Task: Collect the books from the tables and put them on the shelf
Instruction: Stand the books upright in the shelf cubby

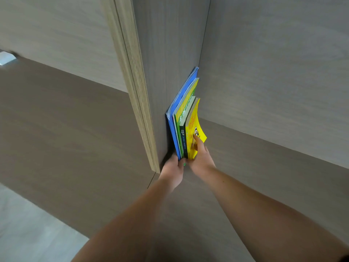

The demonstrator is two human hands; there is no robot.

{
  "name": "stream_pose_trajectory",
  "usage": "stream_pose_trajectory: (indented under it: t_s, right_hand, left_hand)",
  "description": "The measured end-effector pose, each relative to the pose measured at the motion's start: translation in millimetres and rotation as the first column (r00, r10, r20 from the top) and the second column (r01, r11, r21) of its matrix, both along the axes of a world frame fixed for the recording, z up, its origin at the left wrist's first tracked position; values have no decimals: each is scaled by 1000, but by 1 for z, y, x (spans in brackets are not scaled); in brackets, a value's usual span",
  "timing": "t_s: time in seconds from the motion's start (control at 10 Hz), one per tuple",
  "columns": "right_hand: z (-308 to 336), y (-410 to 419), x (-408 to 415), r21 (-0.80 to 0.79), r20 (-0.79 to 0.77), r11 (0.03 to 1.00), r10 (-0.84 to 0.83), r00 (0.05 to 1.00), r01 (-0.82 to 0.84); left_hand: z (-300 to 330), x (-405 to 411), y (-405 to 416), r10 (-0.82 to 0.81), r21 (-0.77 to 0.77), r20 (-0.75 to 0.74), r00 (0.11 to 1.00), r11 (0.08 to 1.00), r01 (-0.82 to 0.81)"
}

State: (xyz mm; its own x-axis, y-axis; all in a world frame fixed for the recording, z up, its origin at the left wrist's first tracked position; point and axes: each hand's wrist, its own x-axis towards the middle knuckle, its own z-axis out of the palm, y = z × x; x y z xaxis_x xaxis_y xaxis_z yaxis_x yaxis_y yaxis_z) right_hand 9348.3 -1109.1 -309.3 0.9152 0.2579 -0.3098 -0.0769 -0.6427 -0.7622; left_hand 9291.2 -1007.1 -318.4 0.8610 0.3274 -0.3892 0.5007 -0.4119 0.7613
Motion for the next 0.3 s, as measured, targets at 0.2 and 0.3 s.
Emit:
stream_pose_trajectory:
  t_s: [0.2,0.3]
  right_hand:
    - [-15,-12,7,-11,-171,996,88,981,-91]
    - [8,-16,-9,-65,-121,994,81,989,-90]
  left_hand:
    - [14,-10,3,-37,-77,-9,999,996,36]
    - [20,-16,7,-28,-83,-47,999,996,24]
